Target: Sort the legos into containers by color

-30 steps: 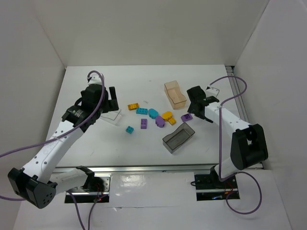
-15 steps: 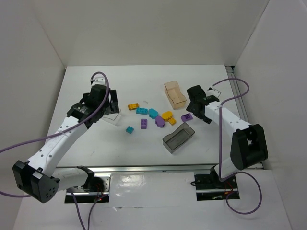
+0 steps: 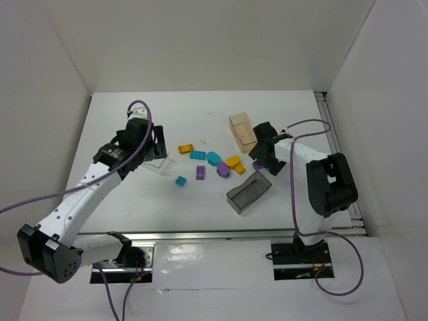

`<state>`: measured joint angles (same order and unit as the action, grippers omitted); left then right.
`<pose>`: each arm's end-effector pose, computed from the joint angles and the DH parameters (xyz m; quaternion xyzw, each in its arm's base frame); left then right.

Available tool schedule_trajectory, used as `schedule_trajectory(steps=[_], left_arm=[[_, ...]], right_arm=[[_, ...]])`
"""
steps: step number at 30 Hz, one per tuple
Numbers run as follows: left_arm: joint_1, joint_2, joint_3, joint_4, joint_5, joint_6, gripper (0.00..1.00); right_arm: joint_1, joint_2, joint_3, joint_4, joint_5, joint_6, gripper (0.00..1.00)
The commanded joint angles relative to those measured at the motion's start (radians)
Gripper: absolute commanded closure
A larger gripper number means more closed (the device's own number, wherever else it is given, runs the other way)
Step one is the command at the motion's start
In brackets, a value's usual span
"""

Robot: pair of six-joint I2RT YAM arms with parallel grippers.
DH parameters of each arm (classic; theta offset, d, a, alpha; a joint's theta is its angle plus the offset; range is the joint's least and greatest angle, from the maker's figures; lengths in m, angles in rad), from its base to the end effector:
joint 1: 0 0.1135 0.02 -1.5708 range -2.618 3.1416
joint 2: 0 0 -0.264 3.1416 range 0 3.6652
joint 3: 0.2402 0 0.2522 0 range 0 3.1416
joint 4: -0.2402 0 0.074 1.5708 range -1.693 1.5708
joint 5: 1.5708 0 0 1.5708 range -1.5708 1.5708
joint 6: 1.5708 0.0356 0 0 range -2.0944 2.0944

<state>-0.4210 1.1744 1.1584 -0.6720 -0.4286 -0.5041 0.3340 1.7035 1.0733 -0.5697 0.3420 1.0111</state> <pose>0.2307 -0.0871 0.3455 -0.1275 0.8789 -0.0142 0.4594 0.3130 0.0960 0.1791 0.3513 0.9031 -0.0176 0.2463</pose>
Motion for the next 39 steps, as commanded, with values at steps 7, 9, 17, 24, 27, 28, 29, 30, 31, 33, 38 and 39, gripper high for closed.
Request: schedule_trajectory(steps=[7,9,17,24,27,28,29,30,31,33,38,39], left_arm=[[-0.002,-0.013,-0.022,0.026,0.014,0.009,0.00],[-0.002,-0.002,-0.022,0.035,0.014,0.009,0.00],[-0.002,0.007,-0.022,0.035,0.024,0.009,0.00],[-0.002,0.007,-0.022,0.035,0.024,0.009,0.00],[-0.002,0.007,-0.022,0.035,0.024,0.009,0.00],[-0.002,0.007,-0.022,0.035,0.024,0.009,0.00],[-0.002,0.007,-0.022,0.035,0.024,0.009,0.00],[-0.002,0.007,-0.022,0.035,0.024,0.000,0.00],[-0.002,-0.002,-0.022,0.035,0.024,-0.001,0.00],[-0.002,-0.002,-0.022,0.035,0.024,-0.001,0.00],[-0.002,-0.024,-0.022,0.035,0.024,-0.001,0.00],[-0.002,-0.024,-0.022,0.026,0.024,-0.001,0.00]], right_arm=[[-0.001,0.060,0.043,0.119,0.011,0.046,0.08],[-0.001,0.106,0.069,0.084,0.023,0.055,0.10],[0.008,0.154,0.106,0.068,0.084,0.064,0.36],[0.050,0.094,0.126,-0.001,0.189,0.055,0.64],[0.050,-0.003,0.135,-0.022,0.238,0.043,0.68],[0.050,-0.027,0.135,-0.031,0.250,0.017,0.68],[0.050,-0.051,0.148,-0.032,0.259,0.001,0.68],[0.050,-0.098,0.148,-0.032,0.259,-0.023,0.68],[0.059,-0.122,0.160,-0.032,0.259,-0.078,0.68],[0.059,-0.163,0.160,-0.032,0.240,-0.139,0.68],[0.149,-0.312,0.096,-0.038,0.163,-0.279,0.67],[0.174,-0.338,0.067,-0.038,0.154,-0.279,0.67]])
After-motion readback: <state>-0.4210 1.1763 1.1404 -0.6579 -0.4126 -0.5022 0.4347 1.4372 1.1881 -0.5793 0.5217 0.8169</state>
